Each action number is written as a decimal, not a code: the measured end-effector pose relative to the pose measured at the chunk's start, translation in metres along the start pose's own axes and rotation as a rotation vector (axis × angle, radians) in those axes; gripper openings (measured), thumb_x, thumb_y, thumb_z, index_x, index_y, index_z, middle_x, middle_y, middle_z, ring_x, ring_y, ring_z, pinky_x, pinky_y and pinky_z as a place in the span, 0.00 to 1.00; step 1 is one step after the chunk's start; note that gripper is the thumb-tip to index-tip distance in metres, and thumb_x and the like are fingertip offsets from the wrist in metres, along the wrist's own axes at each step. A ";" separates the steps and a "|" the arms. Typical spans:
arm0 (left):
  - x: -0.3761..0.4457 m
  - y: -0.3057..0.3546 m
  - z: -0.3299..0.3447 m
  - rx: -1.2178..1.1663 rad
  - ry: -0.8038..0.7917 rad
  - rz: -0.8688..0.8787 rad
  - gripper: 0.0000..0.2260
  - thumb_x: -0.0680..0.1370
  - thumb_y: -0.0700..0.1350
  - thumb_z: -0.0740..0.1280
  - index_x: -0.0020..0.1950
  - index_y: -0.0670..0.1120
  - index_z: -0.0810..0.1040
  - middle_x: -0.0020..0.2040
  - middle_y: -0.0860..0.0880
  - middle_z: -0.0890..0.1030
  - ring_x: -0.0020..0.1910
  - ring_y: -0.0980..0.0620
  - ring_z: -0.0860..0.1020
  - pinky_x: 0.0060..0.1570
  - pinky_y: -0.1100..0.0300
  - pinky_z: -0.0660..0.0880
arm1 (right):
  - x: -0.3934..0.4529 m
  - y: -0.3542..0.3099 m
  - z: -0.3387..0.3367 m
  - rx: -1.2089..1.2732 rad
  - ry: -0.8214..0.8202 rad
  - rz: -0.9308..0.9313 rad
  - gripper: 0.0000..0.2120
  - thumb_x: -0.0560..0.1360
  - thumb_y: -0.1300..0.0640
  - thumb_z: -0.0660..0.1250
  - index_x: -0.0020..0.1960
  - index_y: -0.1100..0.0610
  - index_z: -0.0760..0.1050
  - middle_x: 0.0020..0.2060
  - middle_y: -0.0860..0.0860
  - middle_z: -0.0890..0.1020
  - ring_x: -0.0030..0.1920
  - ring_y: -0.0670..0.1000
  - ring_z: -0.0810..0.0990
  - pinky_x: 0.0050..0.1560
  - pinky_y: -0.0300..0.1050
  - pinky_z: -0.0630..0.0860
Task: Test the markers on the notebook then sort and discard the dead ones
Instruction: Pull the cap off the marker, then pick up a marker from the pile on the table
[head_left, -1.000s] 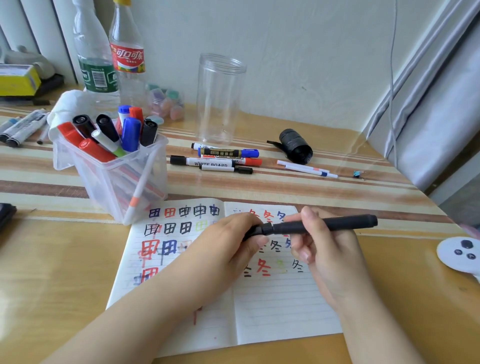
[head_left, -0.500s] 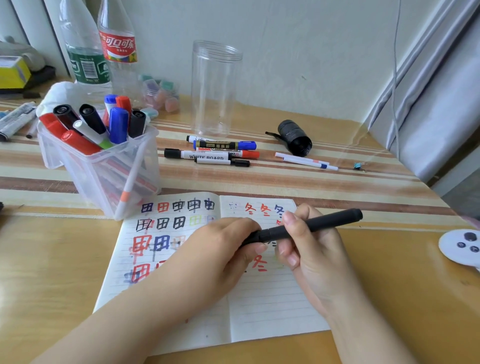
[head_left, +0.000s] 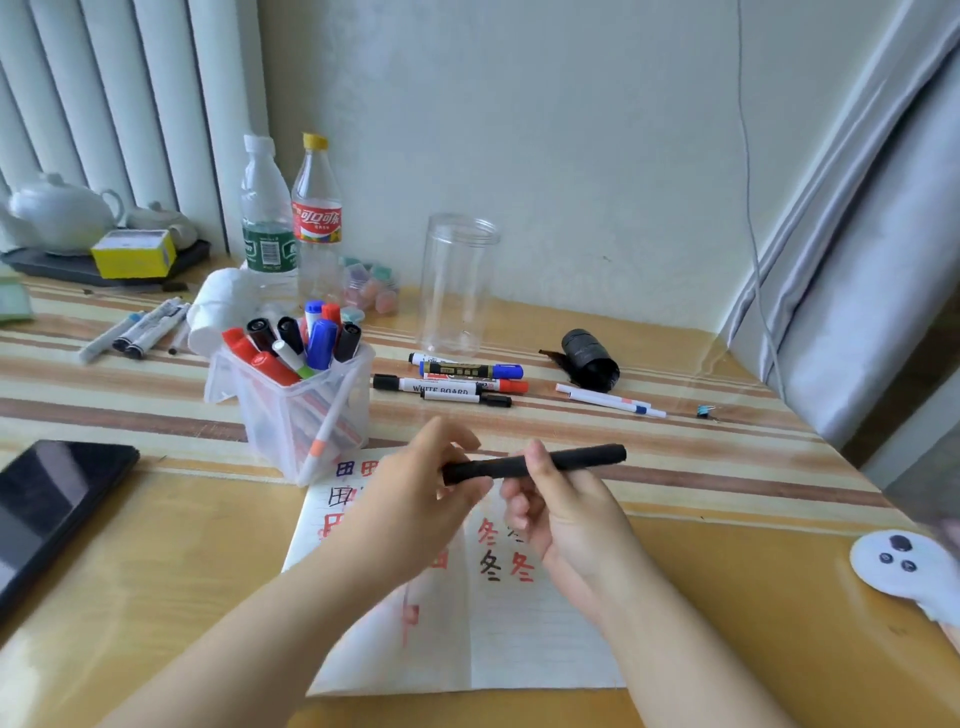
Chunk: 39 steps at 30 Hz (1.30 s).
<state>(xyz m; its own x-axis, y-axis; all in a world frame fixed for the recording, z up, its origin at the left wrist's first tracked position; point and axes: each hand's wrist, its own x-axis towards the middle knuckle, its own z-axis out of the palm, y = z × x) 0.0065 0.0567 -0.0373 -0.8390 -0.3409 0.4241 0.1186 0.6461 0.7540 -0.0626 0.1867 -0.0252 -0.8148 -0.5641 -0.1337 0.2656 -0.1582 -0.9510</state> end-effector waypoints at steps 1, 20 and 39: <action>0.003 0.003 -0.009 -0.042 0.060 -0.047 0.07 0.72 0.43 0.70 0.45 0.51 0.73 0.40 0.55 0.80 0.40 0.58 0.78 0.43 0.63 0.75 | 0.002 -0.005 0.008 0.036 -0.015 0.018 0.16 0.71 0.49 0.65 0.45 0.63 0.73 0.28 0.53 0.78 0.26 0.46 0.72 0.27 0.35 0.71; 0.029 0.014 -0.162 0.205 0.508 -0.058 0.12 0.71 0.41 0.72 0.49 0.51 0.72 0.36 0.57 0.78 0.36 0.61 0.77 0.38 0.68 0.73 | 0.001 -0.028 0.092 -0.146 -0.253 -0.005 0.22 0.80 0.48 0.53 0.45 0.64 0.76 0.28 0.55 0.78 0.27 0.48 0.73 0.29 0.38 0.70; 0.044 0.008 -0.095 0.581 0.277 0.385 0.12 0.74 0.47 0.59 0.50 0.44 0.79 0.43 0.48 0.78 0.38 0.49 0.77 0.33 0.61 0.73 | 0.032 -0.028 0.034 -0.487 -0.018 -0.072 0.12 0.81 0.55 0.57 0.48 0.60 0.77 0.35 0.50 0.79 0.31 0.46 0.75 0.35 0.40 0.70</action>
<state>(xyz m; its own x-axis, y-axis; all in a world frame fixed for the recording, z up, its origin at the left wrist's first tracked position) 0.0208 -0.0181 0.0350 -0.6215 -0.1279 0.7729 0.0126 0.9848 0.1731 -0.0786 0.1454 0.0065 -0.8123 -0.5800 -0.0617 -0.0667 0.1975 -0.9780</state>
